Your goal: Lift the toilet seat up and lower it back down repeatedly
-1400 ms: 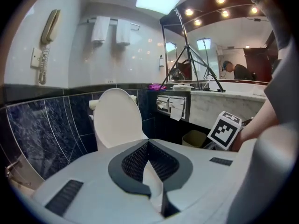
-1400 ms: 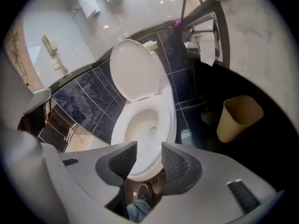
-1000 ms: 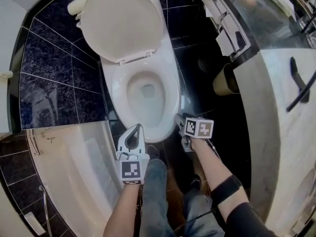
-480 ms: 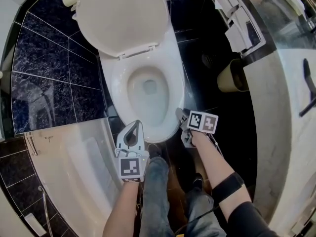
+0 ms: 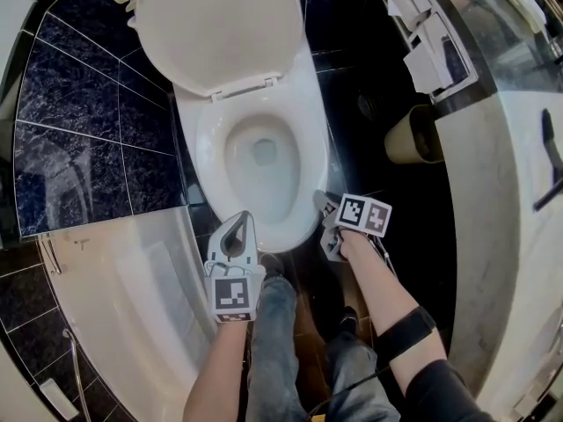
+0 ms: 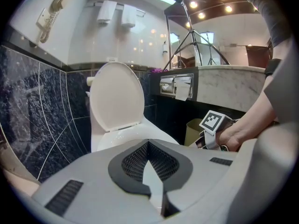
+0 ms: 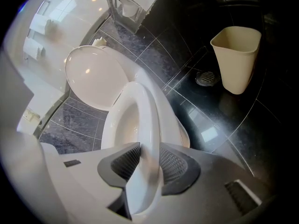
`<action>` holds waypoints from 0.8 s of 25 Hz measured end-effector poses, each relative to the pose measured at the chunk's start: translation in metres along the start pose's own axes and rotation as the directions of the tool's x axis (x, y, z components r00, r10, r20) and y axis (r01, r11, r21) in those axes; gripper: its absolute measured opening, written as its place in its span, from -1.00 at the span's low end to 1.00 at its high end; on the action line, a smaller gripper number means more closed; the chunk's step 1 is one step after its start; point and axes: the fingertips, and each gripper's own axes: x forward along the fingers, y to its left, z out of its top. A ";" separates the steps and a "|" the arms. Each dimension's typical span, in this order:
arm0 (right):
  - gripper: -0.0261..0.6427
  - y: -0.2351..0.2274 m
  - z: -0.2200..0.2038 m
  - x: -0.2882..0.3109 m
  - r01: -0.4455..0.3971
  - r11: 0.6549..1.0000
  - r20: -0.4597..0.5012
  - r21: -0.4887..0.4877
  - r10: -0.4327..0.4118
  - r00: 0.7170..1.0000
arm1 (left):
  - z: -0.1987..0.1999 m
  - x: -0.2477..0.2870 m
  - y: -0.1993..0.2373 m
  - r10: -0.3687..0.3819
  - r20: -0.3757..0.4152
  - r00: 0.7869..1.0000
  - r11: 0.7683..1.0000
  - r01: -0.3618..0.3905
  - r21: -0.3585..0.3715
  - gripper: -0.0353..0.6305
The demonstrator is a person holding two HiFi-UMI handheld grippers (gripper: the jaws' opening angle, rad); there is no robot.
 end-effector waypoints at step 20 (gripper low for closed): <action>-0.51 0.063 0.031 -0.060 -0.005 0.999 -0.032 0.036 0.006 0.999 | -0.001 -0.054 -0.009 -0.007 -0.066 0.998 0.998 0.002 -0.066 -0.93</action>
